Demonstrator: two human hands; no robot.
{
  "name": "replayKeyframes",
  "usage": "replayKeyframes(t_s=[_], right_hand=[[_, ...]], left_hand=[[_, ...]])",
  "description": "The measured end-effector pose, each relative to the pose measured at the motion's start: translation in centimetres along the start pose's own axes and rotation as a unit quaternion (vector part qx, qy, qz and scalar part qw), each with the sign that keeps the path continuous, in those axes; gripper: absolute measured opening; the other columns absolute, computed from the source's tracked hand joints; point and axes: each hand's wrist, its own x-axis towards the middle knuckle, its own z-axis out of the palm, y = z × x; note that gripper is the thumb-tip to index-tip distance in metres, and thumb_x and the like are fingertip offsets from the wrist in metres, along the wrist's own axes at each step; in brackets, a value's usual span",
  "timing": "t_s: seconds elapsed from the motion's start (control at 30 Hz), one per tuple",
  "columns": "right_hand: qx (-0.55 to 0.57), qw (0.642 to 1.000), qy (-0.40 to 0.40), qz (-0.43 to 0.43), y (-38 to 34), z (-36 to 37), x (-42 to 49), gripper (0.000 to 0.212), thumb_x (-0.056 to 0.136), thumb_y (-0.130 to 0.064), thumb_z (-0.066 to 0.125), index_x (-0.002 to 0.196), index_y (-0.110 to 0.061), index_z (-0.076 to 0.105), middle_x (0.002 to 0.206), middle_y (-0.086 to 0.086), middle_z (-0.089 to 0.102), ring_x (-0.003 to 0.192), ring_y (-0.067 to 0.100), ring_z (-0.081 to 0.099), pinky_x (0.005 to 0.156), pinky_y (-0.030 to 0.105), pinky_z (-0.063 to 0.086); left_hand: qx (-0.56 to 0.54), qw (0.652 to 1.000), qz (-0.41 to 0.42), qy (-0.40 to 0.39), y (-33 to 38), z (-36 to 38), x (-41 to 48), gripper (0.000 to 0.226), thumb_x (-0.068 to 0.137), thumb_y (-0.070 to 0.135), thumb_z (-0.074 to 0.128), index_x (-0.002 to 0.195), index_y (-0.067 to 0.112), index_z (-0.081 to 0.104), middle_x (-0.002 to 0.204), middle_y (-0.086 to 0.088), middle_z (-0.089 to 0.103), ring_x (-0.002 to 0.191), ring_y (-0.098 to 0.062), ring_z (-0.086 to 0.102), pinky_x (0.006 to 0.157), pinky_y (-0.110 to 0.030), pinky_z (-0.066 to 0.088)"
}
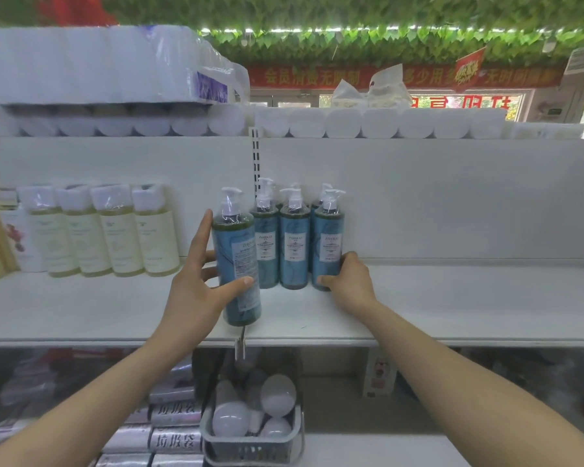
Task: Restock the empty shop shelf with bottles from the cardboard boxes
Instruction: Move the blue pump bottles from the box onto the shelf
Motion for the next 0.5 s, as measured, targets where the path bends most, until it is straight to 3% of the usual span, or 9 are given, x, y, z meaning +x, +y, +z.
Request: replayKeyframes(t_s=[0.2,0.4,0.5], right_hand=[[-0.008,1.000,-0.006,0.000,0.1,0.3,0.9,0.050,0.085,-0.019,0.088,0.116,-0.011,0.049,0.131,0.012,0.066,0.116,0.032,0.066,0.084,0.035,0.051],[0.000,1.000,-0.004,0.001,0.2,0.5,1.1,0.051,0.084,-0.019,0.089,0.115,-0.013,0.049,0.130,0.010,0.066,0.114,0.030,0.066,0.092,0.042,0.056],[-0.002,1.000,-0.006,0.001,0.1,0.5,1.2,0.052,0.084,-0.021,0.090,0.114,-0.014,0.047,0.130,0.010,0.066,0.105,0.025,0.062,0.085,0.038,0.053]], left_hand=[[0.007,1.000,0.000,0.002,-0.1,-0.3,0.2,0.118,0.086,0.022,0.089,0.151,0.079,0.010,0.133,0.015,0.058,0.114,0.001,0.062,0.091,-0.032,0.055],[0.010,1.000,-0.005,-0.009,0.2,0.0,0.2,0.117,0.088,0.023,0.087,0.153,0.077,0.007,0.147,0.005,0.057,0.120,-0.007,0.062,0.103,-0.049,0.056],[0.007,1.000,-0.010,-0.017,0.3,0.3,0.1,0.116,0.088,0.022,0.087,0.153,0.077,0.007,0.145,0.010,0.054,0.125,-0.013,0.060,0.105,-0.053,0.055]])
